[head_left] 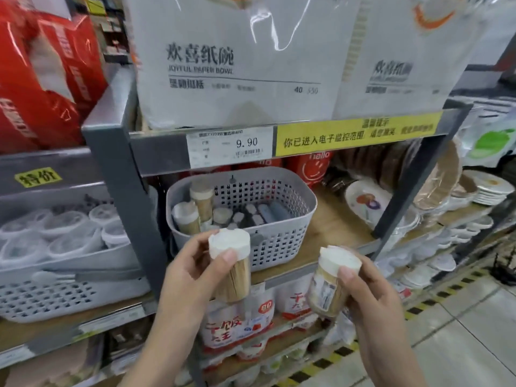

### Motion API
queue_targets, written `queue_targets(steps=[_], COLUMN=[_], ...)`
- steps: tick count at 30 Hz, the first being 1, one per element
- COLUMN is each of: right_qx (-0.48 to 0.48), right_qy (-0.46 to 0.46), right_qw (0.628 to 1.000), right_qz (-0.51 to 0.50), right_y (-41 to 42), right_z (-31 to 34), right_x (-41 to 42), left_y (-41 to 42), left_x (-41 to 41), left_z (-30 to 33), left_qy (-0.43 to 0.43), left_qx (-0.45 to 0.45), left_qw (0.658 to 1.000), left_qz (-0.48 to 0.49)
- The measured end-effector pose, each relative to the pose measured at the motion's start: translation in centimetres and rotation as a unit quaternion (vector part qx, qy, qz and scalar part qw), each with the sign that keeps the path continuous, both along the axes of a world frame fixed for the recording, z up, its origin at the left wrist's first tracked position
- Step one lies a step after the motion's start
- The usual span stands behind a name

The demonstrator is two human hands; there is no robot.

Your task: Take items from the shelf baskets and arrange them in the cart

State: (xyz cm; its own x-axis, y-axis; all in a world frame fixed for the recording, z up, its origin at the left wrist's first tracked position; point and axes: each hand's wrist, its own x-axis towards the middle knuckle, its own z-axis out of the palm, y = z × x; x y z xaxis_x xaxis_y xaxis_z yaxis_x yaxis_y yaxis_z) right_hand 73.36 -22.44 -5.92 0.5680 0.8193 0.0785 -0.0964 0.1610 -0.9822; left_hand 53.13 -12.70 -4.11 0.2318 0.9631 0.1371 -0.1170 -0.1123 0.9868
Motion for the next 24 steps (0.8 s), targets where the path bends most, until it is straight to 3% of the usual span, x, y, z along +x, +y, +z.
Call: queue_targets(steps=[7,11,15,20,24], right_qx=[0.044,0.067,0.084,0.046,0.002], right_qy=[-0.047,-0.049,-0.081,-0.239,-0.327], right_qw=[0.996,0.992,0.983,0.943,0.9], right_qz=[0.068,0.099,0.141,0.225,0.289], right_y=[7.2,11.0,14.3,18.2,21.7], right_z=[2.4,3.5,4.3,5.2,4.7], right_x=[3.4,5.0,5.7,5.5,4.9], left_y=[4.4,5.8,6.7,7.1,7.4], left_x=[2.3,2.9,2.9,3.4,3.1], left_z=[2.3,3.5,3.7,3.1,2.3], left_qy=[-0.007,0.034,0.121,0.233,0.368], left_qx=[0.042,0.085,0.12,0.13,0.154], left_qw=[0.997,0.989,0.969,0.94,0.876], left_qz=[0.068,0.114,0.178,0.215,0.272])
